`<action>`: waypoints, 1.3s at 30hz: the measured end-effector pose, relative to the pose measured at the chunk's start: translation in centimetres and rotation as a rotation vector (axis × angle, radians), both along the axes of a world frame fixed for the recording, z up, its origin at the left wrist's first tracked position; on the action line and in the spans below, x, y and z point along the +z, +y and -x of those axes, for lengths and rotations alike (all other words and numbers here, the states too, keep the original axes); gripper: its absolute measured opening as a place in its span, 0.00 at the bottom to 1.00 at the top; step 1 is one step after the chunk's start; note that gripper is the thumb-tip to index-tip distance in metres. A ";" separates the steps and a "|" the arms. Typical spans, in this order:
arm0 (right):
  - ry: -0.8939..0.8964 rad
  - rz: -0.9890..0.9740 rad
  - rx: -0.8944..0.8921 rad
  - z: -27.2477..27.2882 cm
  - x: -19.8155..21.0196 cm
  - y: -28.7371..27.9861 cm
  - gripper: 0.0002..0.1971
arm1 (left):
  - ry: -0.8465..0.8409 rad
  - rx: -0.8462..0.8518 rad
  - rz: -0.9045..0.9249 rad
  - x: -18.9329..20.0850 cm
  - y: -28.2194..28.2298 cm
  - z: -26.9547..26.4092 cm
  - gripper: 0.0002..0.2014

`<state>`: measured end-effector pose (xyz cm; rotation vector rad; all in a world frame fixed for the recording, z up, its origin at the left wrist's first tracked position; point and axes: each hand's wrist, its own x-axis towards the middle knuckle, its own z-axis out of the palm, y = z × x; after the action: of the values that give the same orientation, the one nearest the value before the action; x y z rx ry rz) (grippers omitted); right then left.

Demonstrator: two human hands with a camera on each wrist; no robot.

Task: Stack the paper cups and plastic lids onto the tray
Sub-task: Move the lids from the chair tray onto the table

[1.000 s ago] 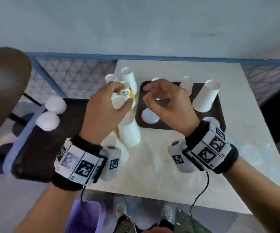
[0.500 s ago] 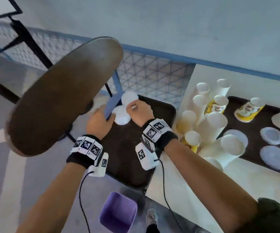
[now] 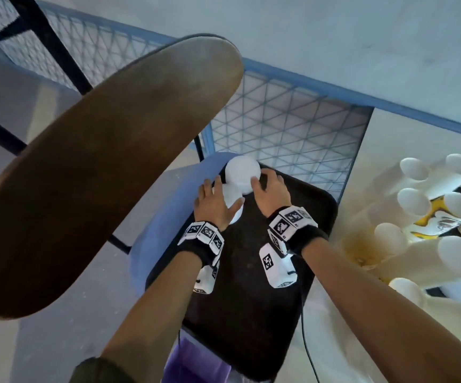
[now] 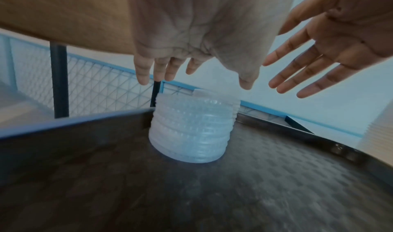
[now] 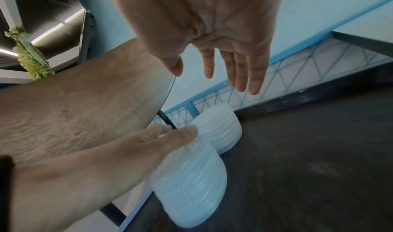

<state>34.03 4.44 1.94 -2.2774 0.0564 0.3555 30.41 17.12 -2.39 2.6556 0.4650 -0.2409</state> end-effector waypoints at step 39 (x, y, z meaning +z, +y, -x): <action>0.102 0.490 0.223 1.3 -6.9 6.1 0.51 | 0.257 -0.065 -0.002 -2.3 0.5 13.7 0.50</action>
<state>32.77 10.50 -5.00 -2.7566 -0.0675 0.6310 16.72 17.60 -4.70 2.6552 0.4581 -0.6068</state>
